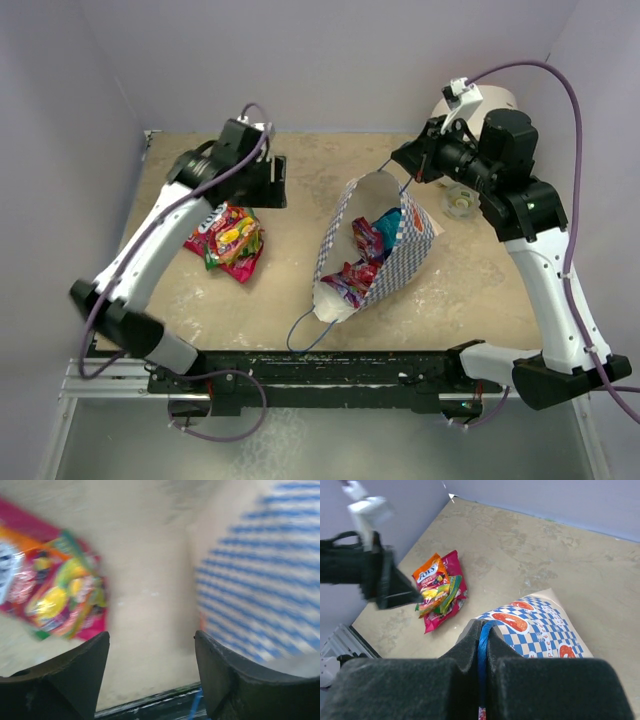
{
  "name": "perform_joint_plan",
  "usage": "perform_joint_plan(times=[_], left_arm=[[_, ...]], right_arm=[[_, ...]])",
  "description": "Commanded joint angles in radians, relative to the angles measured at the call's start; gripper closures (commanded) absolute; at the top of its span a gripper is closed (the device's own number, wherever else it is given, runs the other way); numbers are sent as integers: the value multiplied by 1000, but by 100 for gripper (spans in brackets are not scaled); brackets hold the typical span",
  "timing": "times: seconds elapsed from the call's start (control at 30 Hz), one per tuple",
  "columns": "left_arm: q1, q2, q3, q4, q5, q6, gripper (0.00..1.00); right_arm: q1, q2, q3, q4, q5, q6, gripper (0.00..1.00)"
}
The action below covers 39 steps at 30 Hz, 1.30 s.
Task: Take the snacks out of the paper bag
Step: Place the snack at the center of the board, then take out the snack from the paper bag.
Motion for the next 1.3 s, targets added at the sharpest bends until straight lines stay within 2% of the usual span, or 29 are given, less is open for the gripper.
perform_joint_plan(times=[0.0, 0.07, 0.17, 0.33, 0.43, 0.6, 0.73, 0.87, 1.0, 1.2, 1.27], left_arm=[[-21, -276, -232, 489, 548, -25, 29], [-71, -334, -304, 609, 636, -19, 29], [-255, -342, -291, 633, 587, 67, 27], [-540, -304, -313, 683, 312, 149, 30], [-611, -277, -380, 774, 214, 229, 29], [-612, -183, -397, 808, 180, 442, 27], [-542, -164, -466, 887, 334, 651, 28], [-399, -194, -486, 943, 530, 647, 32], [-396, -254, -577, 1047, 627, 719, 33], [-401, -202, -548, 988, 620, 870, 41], [-400, -179, -529, 992, 591, 926, 50]], right_arm=[[-9, 10, 74, -29, 41, -3, 100], [-12, 27, 96, -54, 44, 9, 100], [-14, 57, 143, -87, 31, 23, 100], [-14, 93, 207, -122, 20, 28, 100], [-15, 96, 225, -127, 21, 35, 100], [-15, 77, 218, -117, 23, 49, 100], [-15, 63, 204, -106, 24, 62, 100], [-14, 53, 201, -104, 18, 72, 100], [-14, 43, 185, -97, 19, 78, 100], [-14, 50, 176, -88, -8, 93, 100], [-15, 54, 172, -85, -26, 99, 100]])
